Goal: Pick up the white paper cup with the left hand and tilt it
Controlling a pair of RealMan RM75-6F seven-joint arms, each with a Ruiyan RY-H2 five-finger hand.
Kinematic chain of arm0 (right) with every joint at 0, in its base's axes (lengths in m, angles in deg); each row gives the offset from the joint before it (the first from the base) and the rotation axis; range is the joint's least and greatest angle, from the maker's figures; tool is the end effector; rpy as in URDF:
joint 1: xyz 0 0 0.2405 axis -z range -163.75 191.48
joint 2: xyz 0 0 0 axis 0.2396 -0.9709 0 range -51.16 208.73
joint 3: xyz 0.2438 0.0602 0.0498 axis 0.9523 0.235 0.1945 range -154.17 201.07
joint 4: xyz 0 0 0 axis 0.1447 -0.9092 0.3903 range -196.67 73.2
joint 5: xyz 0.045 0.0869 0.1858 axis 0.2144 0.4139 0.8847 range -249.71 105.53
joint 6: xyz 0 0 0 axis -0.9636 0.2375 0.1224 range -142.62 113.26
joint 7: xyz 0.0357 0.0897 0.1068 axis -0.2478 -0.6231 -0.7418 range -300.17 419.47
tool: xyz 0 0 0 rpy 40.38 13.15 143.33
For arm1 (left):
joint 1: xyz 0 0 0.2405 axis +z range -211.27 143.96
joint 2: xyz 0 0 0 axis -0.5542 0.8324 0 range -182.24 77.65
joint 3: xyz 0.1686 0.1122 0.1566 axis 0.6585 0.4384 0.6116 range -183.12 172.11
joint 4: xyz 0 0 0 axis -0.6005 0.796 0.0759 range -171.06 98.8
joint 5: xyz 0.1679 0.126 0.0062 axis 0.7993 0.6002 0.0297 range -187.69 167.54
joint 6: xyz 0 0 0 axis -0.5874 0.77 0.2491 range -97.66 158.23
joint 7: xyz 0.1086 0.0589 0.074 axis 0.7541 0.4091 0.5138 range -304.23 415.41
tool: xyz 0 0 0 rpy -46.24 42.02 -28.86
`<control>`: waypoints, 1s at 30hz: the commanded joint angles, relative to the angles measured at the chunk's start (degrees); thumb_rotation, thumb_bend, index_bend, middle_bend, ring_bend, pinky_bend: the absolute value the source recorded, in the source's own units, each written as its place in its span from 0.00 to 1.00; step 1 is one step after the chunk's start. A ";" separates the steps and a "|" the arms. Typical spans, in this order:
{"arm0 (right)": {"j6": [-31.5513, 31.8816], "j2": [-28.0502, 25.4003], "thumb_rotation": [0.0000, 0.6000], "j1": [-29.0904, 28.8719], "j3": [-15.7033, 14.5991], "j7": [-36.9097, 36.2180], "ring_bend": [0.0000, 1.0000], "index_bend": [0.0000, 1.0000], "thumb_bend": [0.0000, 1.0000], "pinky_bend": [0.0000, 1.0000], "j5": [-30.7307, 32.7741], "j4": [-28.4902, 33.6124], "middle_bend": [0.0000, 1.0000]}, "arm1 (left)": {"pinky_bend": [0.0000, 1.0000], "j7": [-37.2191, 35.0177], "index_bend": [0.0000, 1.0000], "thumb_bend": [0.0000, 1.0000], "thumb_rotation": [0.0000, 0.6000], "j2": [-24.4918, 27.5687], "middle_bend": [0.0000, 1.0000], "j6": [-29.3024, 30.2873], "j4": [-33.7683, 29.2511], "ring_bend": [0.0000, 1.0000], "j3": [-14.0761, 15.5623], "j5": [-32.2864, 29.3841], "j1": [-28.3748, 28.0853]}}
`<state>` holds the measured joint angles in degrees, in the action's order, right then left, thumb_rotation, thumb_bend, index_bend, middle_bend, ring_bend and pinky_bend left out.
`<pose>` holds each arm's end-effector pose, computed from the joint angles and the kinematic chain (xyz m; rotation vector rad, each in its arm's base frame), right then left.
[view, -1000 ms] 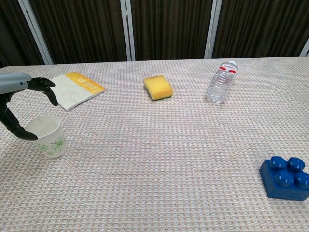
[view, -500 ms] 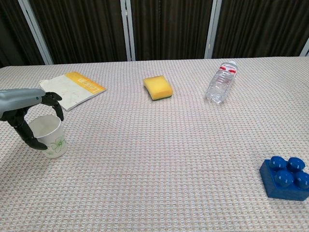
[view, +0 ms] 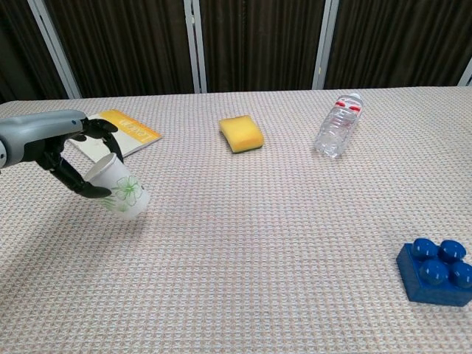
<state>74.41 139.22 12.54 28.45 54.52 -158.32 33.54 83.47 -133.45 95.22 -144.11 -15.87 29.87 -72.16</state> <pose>-0.3082 -0.1687 0.1888 1.2733 -0.9101 0.9937 -0.1556 0.2953 0.0159 -1.6080 -1.3472 -0.8141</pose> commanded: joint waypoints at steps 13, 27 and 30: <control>-0.30 -0.18 1.00 -0.02 0.04 -0.52 0.00 0.00 0.05 0.00 0.26 0.03 0.00 | 0.00 -5.19 0.29 0.18 1.00 -4.89 0.00 -4.10 9.24 0.00 1.73 1.97 0.36; 0.40 -0.21 1.00 0.19 -0.43 0.48 0.00 0.00 0.05 0.00 -1.03 1.09 0.00 | 0.00 5.35 0.20 0.18 1.00 -0.77 0.00 -4.17 4.01 0.00 1.79 -3.47 -4.55; 0.58 -0.25 1.00 0.27 -0.43 0.44 0.00 0.00 0.05 0.00 -1.10 1.05 0.00 | 0.00 11.54 0.26 0.18 1.00 -0.91 0.00 -3.66 3.47 0.00 2.68 -6.69 -7.41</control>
<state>74.99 138.98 12.79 28.02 54.97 -159.44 34.60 90.30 -134.25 91.08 -139.84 -14.00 26.15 -76.92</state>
